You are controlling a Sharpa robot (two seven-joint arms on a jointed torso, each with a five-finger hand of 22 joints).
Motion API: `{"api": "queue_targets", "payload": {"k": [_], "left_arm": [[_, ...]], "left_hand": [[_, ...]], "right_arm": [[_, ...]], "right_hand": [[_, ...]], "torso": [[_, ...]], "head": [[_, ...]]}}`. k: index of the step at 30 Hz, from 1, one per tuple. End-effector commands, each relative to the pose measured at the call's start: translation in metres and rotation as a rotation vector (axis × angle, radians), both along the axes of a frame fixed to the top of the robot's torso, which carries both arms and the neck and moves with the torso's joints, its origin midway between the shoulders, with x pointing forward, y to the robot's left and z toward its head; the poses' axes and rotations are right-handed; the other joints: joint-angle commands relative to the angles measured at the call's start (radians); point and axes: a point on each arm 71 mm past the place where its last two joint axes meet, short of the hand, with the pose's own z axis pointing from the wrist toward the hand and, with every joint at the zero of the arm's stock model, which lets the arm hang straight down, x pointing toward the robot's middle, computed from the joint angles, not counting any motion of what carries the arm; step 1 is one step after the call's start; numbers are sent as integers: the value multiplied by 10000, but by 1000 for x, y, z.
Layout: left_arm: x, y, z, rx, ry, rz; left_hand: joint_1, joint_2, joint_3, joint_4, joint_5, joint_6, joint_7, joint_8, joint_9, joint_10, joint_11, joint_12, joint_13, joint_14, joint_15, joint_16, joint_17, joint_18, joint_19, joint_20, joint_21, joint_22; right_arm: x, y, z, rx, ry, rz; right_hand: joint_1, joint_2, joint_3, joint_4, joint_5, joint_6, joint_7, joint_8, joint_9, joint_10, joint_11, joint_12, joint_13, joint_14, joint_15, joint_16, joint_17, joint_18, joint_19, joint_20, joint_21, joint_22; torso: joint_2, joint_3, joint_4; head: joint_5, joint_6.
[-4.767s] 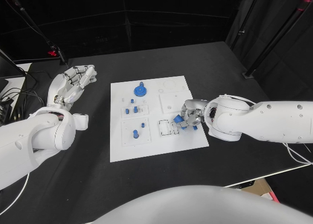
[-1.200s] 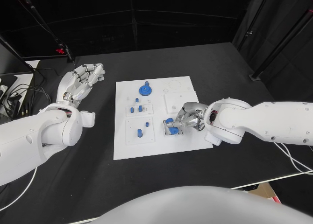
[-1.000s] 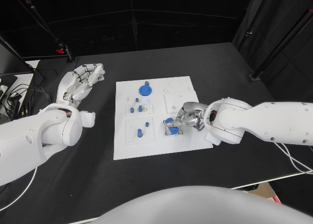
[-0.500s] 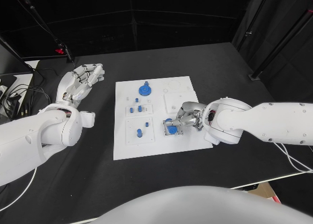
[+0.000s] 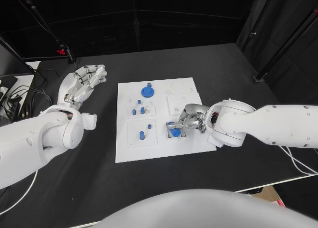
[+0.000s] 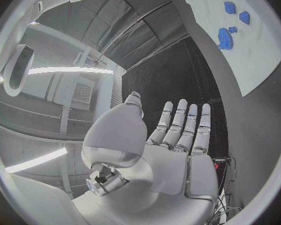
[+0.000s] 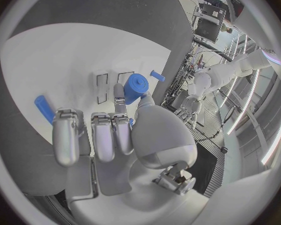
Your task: Assemble the parts on the task board
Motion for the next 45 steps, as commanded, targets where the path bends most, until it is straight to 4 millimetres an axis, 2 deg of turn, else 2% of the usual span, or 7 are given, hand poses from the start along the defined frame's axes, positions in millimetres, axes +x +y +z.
{"api": "queue_targets", "payload": {"k": [1, 9, 20, 29, 33, 38, 45], "left_arm": [[-1, -1, 4, -196, -416, -194], [-1, -1, 4, -193, -396, -192], [-1, 0, 4, -189, -379, -187], [0, 1, 4, -183, -372, -179], [0, 1, 4, -169, -372, -162], [0, 0, 3, -171, -371, -175], [1, 1, 3, -157, -369, -152]], "left_hand": [[22, 103, -45, 0, 39, -68, 1355, 65, -9, 4, 4, 33, -9, -55, -16, 37, -9, -101, -91, -3, 45, -9], [29, 113, -52, 0, 46, -71, 1355, 70, -10, 3, 4, 40, -10, -55, -16, 46, -19, -102, -106, -3, 42, -24], [29, 113, -52, 0, 46, -71, 1355, 70, -10, 3, 4, 40, -10, -55, -16, 46, -19, -102, -106, -3, 42, -24], [36, 122, -57, -1, 55, -73, 1355, 75, -10, 1, 5, 47, -11, -53, -16, 56, -28, -103, -113, -3, 41, -29], [36, 122, -57, -1, 55, -73, 1355, 75, -10, 1, 5, 47, -11, -53, -16, 56, -28, -103, -113, -3, 41, -29], [45, 131, -61, -2, 64, -75, 1355, 79, -11, 0, 5, 52, -12, -50, -16, 65, -36, -103, -110, -2, 42, -24], [52, 136, -67, -2, 69, -71, 1354, 87, -10, -1, 5, 58, -13, -39, -18, 79, -43, -103, -111, -3, 43, -24]], "right_arm": [[0, 1, 1, -139, -77, 109], [1, 1, 2, -35, -258, 60], [1, 2, 5, 170, -565, -48], [-4, -7, 15, 766, -1410, -35], [-6, -16, 24, 1468, -2202, -251], [-7, -40, 26, 1637, -2456, -473], [-12, -72, 26, 685, -2349, -909]], "right_hand": [[-64, -59, -106, -17, -81, -43, -5, 44, 48, 1060, -41, 25, 2632, 1074, -81, 25, 2634, -85, 593, -83, -58, 2292], [-318, -95, -373, 6, -382, -297, 42, 159, 279, 1060, -6, 25, 2632, 1074, -84, 25, 2634, -88, 599, -96, -55, 2298], [-420, -45, -447, -6, -331, -340, 35, 247, 395, 1060, -9, 25, 2632, 1074, -78, 25, 2634, -90, 603, -93, -52, 2301], [413, -257, -427, -92, -833, -524, -4, 568, 820, 1060, -51, 25, 2632, 1074, -162, 25, 2634, -75, 580, -160, -105, 2286], [880, -392, -367, -103, -589, -961, 104, 627, 951, 1060, 43, 25, 2632, 1074, -121, 25, 2634, -61, 549, -146, -166, 2265], [1219, -566, -315, -65, -290, -1978, 322, 692, 1036, 1060, 234, 25, 2632, 1074, 11, 25, 2634, -60, 539, -45, -189, 2262], [914, -409, -372, -1, 101, -2413, 434, 1094, 1138, 1060, 336, 25, 2632, 1074, 112, 25, 2634, -94, 614, 58, -61, 2322]], "torso": [[-1, 5, -1], [1, 3, 3], [3, 0, -8], [-6, -2, 1], [-13, -4, -11], [-5, -16, 42], [-1, -11, -37]], "head": [[11, 2], [4, 2], [7, 2], [14, 2], [-30, 2], [-254, 2], [-344, 2]]}}
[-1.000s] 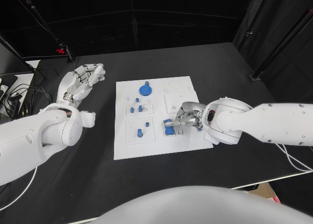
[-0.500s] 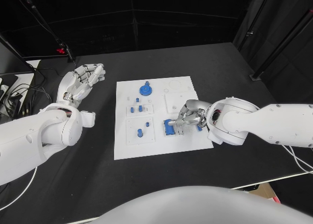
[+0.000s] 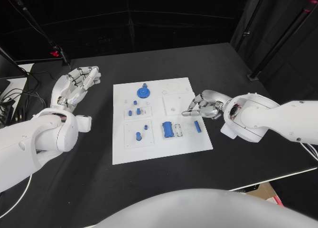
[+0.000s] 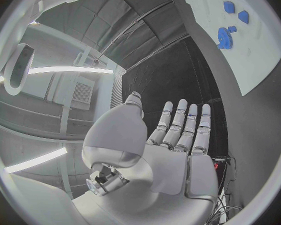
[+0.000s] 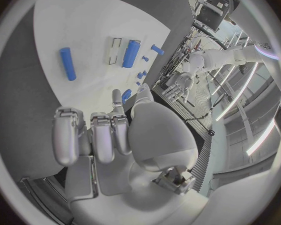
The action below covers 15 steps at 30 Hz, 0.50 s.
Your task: Assemble the parts on the task board
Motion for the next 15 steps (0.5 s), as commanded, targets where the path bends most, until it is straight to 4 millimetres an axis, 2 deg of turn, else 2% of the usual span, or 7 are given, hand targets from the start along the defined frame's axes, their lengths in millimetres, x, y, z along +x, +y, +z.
{"api": "queue_targets", "payload": {"k": [1, 5, 7, 13, 15], "left_arm": [[0, -1, 4, -157, -378, -138], [0, -1, 3, -157, -381, -146], [0, -1, 3, -157, -384, -147], [0, -1, 3, -156, -376, -140], [0, -1, 3, -156, -371, -141]], "left_hand": [[13, 97, -67, -2, 69, -71, 1354, 50, -11, -1, 5, 60, -13, -39, -18, 36, -13, -103, -38, -2, 43, -11], [16, 99, -71, -2, 71, -69, 1353, 53, -11, -3, 5, 63, -13, -34, -18, 43, -17, -102, -41, -2, 43, -14], [16, 99, -71, -2, 71, -69, 1353, 53, -11, -3, 5, 63, -13, -34, -18, 43, -17, -102, -41, -2, 43, -14], [16, 99, -71, -2, 71, -69, 1353, 53, -11, -3, 5, 63, -13, -34, -18, 43, -17, -102, -41, -2, 43, -14], [16, 99, -71, -2, 71, -69, 1353, 53, -11, -3, 5, 63, -13, -34, -18, 43, -17, -102, -41, -2, 43, -14]], "right_arm": [[-2, -8, 2, -443, -148, -47], [-4, -25, 0, -1741, 133, -491], [-4, -29, 0, -2217, 165, -608], [-3, -33, -3, -3496, 443, -617], [-3, -31, -4, -3675, 510, -555]], "right_hand": [[-200, 113, -26, 55, 51, -89, 32, 157, 33, 1040, 110, 24, 2627, 1025, 95, 25, 2635, -100, 661, 98, 105, 2332], [-298, 202, -54, 53, 54, -47, 27, 372, 91, 1040, 113, 24, 2627, 1025, 113, 25, 2635, -107, 678, 120, 133, 2345], [-332, 188, -84, 51, 49, -47, 22, 442, 109, 1040, 111, 24, 2627, 1025, 117, 25, 2635, -113, 690, 126, 155, 2355], [-393, 123, -154, 45, 28, -140, 1, 563, 127, 1040, 94, 24, 2627, 1025, 141, 25, 2635, -109, 681, 147, 139, 2351], [-400, 118, -161, 44, 41, -207, 8, 572, 115, 1040, 99, 24, 2627, 1025, 146, 25, 2635, -110, 683, 153, 142, 2352]], "torso": [[5, 3, -56], [-3, 9, -2], [-2, 10, -8], [13, 27, -33], [15, 26, -19]], "head": [[-88, 2], [-257, 2], [-307, 2], [-286, 2], [-316, 2]]}}
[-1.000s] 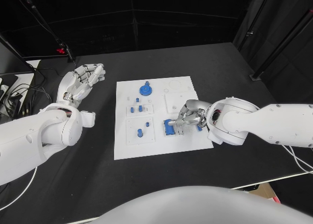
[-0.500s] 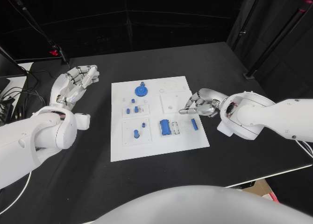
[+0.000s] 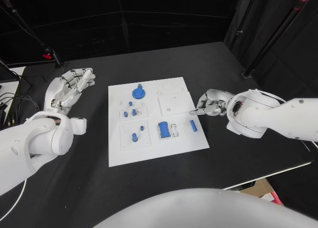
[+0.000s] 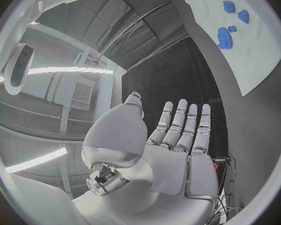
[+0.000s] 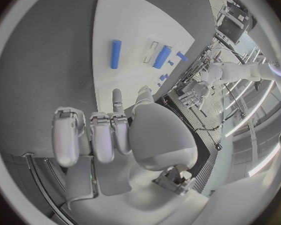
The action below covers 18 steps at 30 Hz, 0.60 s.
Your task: Assemble the parts on the task board
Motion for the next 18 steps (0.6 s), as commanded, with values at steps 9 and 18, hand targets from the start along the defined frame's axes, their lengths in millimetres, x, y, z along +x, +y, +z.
{"api": "queue_targets", "payload": {"k": [9, 18], "left_arm": [[-1, -1, 3, -176, -358, -170], [-2, 0, 3, -179, -354, -168]], "left_hand": [[24, 107, -78, -2, 38, -68, 1353, 60, -11, -8, 5, 73, -15, -23, -19, 62, -17, -102, -44, -2, 43, -18], [24, 107, -78, -2, 38, -68, 1353, 60, -11, -8, 5, 73, -15, -23, -19, 62, -17, -102, -44, -2, 43, -18]], "right_arm": [[0, 7, -6, -1848, 751, 363], [1, 13, -13, -2078, 1045, 524]], "right_hand": [[-39, -114, -80, -14, 160, -117, -12, 113, -9, 1040, 19, 25, 2627, 1021, 102, 25, 2627, -142, 743, 103, 140, 2399], [45, -149, -39, -13, 447, -152, -18, 221, -37, 1040, 14, 25, 2627, 1021, 113, 25, 2627, -150, 759, 120, 169, 2413]], "torso": [[8, -3, 13], [11, 10, 11]], "head": [[-34, 1], [27, 1]]}}
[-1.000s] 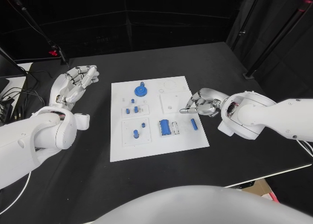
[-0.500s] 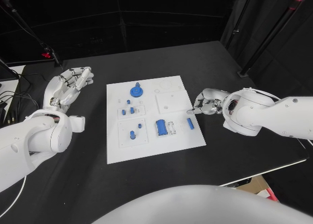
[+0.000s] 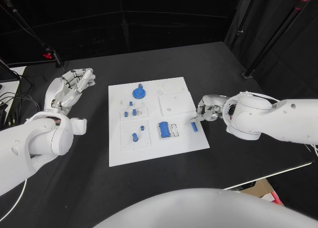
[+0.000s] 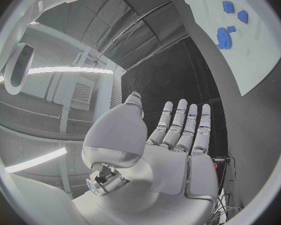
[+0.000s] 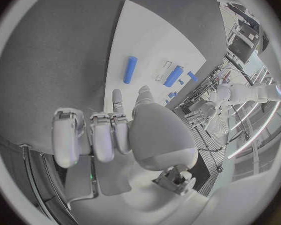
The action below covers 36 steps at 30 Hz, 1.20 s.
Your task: Assemble the parts on the task board
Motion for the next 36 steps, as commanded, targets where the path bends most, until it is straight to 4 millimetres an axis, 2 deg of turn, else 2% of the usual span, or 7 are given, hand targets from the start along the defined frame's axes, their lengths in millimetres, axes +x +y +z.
{"api": "queue_targets", "payload": {"k": [1, 10, 15, 18, 22, 36], "left_arm": [[-1, -1, 4, -175, -373, -161], [-1, 0, 3, -171, -366, -151], [-1, 0, 3, -171, -358, -153], [-1, 0, 3, -172, -354, -153], [-1, 1, 3, -165, -352, -135], [-1, 1, 3, -168, -347, -140]], "left_hand": [[24, 107, -78, -2, 38, -68, 1353, 60, -12, -9, 5, 34, -15, -23, -20, 63, -9, -102, -44, -2, 43, -9], [24, 107, -78, -2, 38, -68, 1353, 60, -12, -9, 5, 34, -15, -23, -20, 63, -9, -102, -44, -2, 43, -9], [33, 116, -85, -2, 46, -69, 1353, 66, -12, -13, 5, 40, -16, -14, -20, 77, -19, -101, -46, -2, 44, -10], [35, 118, -87, -2, 47, -70, 1353, 67, -12, -14, 5, 41, -16, -13, -21, 80, -21, -101, -46, -2, 44, -10], [35, 118, -87, -2, 47, -70, 1353, 67, -12, -14, 5, 41, -16, -13, -21, 80, -21, -101, -46, -2, 44, -10], [35, 118, -87, -2, 47, -70, 1353, 67, -12, -14, 5, 41, -16, -13, -21, 80, -21, -101, -46, -2, 44, -10]], "right_arm": [[0, 1, -3, -542, 285, 123], [0, 9, -6, -604, 510, 362], [1, 10, -8, -670, 653, 392], [1, 11, -10, -750, 781, 404], [2, 13, -11, -843, 934, 432], [4, 17, -18, -1302, 1332, 616]], "right_hand": [[37, -56, 15, -11, 64, -73, 22, 40, -18, 1041, 14, 25, 2628, 1058, 77, 25, 2629, -150, 762, 50, 23, 2413], [40, -60, 21, -3, 130, -67, 21, 64, -30, 1041, 12, 25, 2628, 1058, 84, 25, 2629, -149, 761, 55, 21, 2413], [64, -52, 37, -12, 175, -71, 15, 68, -45, 1041, 10, 25, 2628, 1058, 86, 25, 2629, -149, 761, 58, 20, 2413], [107, -44, 60, -24, 221, -76, 11, 72, -62, 1041, 8, 25, 2628, 1058, 86, 25, 2629, -149, 761, 60, 20, 2414], [211, -40, 106, -50, 281, -86, 3, 76, -100, 1041, 3, 25, 2628, 1058, 84, 25, 2629, -149, 761, 63, 21, 2415], [420, -6, 210, -90, 304, -126, -11, 62, -175, 1041, 0, 25, 2628, 1058, 56, 25, 2629, -152, 768, 51, 34, 2422]], "torso": [[5, 9, 4], [3, 2, 9], [-12, 0, -9], [-2, 3, 6], [-8, -1, -10], [1, 2, -7]], "head": [[9, 0], [6, 0], [44, 0], [4, 0], [24, 0], [-4, 0]]}}
